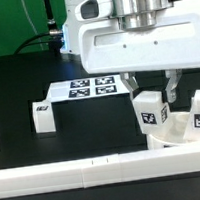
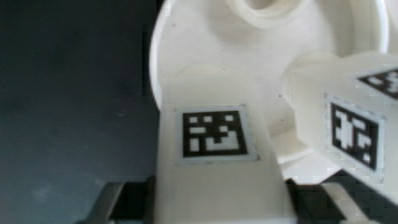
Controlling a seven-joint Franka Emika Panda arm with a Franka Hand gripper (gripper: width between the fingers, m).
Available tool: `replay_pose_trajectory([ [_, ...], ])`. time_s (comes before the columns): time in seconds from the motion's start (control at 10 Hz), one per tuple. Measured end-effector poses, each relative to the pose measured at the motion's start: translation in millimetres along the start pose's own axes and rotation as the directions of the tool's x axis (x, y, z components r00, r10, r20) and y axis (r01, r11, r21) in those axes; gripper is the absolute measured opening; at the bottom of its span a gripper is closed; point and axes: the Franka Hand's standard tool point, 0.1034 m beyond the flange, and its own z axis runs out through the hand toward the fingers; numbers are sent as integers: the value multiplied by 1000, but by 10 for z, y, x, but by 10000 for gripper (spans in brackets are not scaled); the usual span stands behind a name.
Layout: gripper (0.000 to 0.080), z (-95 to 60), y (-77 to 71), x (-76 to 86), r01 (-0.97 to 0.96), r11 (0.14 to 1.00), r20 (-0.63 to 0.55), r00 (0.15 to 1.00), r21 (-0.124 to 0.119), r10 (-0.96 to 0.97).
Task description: Assemble stool
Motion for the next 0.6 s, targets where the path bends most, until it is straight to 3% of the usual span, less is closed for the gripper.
replay_pose_trajectory([
  [0.2, 338, -2, 10, -36, -259, 966, 13, 966, 7, 259],
  [0.6, 340, -2, 18, -45, -633, 774, 48, 774, 11, 632],
])
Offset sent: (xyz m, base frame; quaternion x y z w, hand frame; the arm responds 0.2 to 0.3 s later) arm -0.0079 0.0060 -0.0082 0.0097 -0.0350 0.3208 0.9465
